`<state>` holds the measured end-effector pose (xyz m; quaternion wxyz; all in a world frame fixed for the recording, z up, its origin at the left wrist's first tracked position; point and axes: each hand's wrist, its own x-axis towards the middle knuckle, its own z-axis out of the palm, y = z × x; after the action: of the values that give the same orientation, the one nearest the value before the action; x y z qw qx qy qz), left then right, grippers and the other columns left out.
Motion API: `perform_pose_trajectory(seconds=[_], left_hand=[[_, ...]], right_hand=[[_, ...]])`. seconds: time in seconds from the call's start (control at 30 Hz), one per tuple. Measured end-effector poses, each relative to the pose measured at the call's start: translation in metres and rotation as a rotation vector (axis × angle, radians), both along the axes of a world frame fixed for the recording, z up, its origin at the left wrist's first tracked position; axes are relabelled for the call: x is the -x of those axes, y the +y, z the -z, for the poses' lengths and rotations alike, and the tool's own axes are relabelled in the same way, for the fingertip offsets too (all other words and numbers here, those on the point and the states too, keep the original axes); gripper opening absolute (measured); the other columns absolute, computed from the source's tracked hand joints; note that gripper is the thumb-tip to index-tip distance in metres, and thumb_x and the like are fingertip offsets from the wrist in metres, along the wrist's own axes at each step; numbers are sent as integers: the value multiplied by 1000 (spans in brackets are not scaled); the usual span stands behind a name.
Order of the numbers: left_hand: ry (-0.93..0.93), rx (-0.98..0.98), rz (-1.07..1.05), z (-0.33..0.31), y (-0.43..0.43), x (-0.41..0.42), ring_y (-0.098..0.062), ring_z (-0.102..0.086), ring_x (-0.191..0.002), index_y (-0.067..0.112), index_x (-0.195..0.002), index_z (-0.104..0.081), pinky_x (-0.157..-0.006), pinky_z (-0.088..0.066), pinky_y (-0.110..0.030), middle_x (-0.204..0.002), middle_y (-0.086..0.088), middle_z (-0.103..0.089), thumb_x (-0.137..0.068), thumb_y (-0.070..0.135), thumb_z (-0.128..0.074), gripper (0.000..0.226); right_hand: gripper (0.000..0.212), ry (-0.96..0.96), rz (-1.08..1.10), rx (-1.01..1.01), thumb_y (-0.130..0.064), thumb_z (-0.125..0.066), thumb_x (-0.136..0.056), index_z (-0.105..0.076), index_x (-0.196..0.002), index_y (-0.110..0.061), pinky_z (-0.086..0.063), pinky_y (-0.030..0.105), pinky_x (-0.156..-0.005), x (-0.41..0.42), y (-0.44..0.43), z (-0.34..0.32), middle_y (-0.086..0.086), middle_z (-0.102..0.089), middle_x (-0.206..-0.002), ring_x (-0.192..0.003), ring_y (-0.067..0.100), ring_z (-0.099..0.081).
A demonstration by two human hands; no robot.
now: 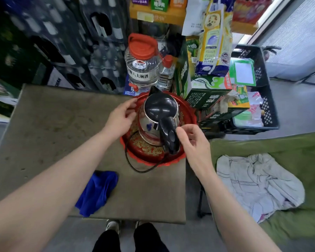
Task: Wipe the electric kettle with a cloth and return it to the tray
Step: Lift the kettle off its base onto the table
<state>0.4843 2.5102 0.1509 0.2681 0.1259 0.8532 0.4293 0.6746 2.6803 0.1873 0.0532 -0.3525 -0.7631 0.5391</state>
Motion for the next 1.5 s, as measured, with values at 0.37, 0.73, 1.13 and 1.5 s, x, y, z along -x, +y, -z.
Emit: perform_pose_trajectory(seconds=[0.37,0.73,1.13,1.5], left_hand=[[-116,-138,132,-35,13,-6,-7,-58,-119,25,-147,-40,-103,-48,-32,-127,7,-62,-78,-8,-68,82],[76,-181,177,-78,-89,33,-9,-39,-130,33,-155,-14,-114,-27,-26,-146,1,-32,-63,29,-89,118],[-131,-284,329,-39,-276,66,-7,-55,-124,33,-151,-24,-103,-49,-33,-147,6,-42,-59,14,-90,115],[-131,-301,314,-24,-363,6,-15,-63,-106,29,-145,-32,-89,-56,-28,-135,1,-51,-61,-2,-87,105]], right_hand=[[30,-46,-68,-142,-19,-73,-87,-60,-114,-26,-52,20,-85,6,-16,-17,-13,-67,-95,-92,13,-63],[38,85,-321,-185,-14,-76,-86,-63,-120,-25,-54,36,-96,52,-45,-89,-10,-70,-107,-105,7,-66],[44,72,-116,53,7,-74,-79,-69,-106,-27,-53,20,-76,66,-245,-36,-4,-72,-94,-83,3,-65],[52,14,-105,124,13,-72,-75,-70,-106,-28,-52,21,-81,11,-327,-1,-11,-72,-89,-84,3,-64]])
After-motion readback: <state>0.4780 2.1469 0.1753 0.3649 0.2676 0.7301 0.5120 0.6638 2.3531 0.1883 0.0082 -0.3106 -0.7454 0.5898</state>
